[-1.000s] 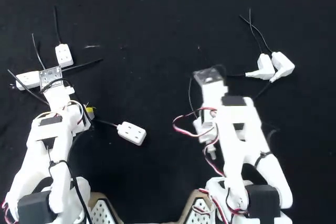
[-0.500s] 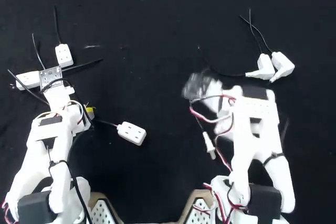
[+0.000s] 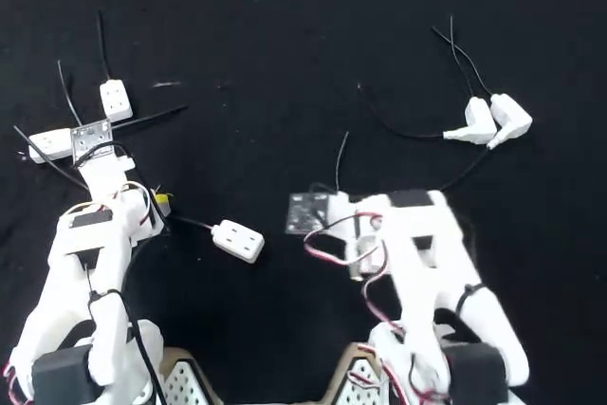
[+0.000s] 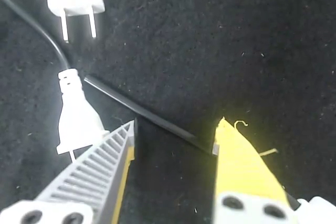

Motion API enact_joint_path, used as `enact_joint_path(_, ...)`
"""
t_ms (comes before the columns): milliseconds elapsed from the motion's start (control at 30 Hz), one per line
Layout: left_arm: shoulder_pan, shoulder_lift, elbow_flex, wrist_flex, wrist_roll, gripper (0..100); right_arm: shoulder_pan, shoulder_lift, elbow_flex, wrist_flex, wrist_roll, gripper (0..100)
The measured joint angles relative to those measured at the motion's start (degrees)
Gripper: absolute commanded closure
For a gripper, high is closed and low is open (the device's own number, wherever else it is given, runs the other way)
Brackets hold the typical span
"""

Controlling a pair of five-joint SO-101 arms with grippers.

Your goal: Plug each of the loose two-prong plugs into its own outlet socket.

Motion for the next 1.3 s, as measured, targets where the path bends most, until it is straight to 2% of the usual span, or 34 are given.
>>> enact_joint_path(167, 0.1, 0.0, 0.0, 0.0, 0.0, 75, -8.3, -8.2, 0.3, -0.2, -12.0, 76.2)
enact_joint_path(267, 0.1, 0.0, 0.0, 0.0, 0.0, 75, -10.5, -12.5, 0.6, -0.3, -12.7, 76.2)
enact_joint_path(367, 0.1, 0.0, 0.0, 0.0, 0.0, 75, -10.2, -14.9, 0.6, 0.1, -6.8, 76.4)
enact_joint_path(567, 0.1, 0.0, 0.0, 0.0, 0.0, 75, -10.1, -15.5, 0.0, 8.4, 10.7, 76.3)
enact_joint_path(667, 0.1, 0.0, 0.0, 0.0, 0.0, 75, -10.1, -15.5, -1.5, 9.4, 15.8, 76.3)
enact_joint_path(933, 0.1, 0.0, 0.0, 0.0, 0.0, 75, -10.1, -15.6, -1.3, 9.6, 25.3, 76.3)
enact_joint_path(1167, 0.1, 0.0, 0.0, 0.0, 0.0, 75, -10.1, -15.6, 4.5, 1.6, 26.9, 76.3)
enact_joint_path(1300, 0.1, 0.0, 0.0, 0.0, 0.0, 75, -9.1, -15.6, 7.1, 0.1, 30.8, 76.4)
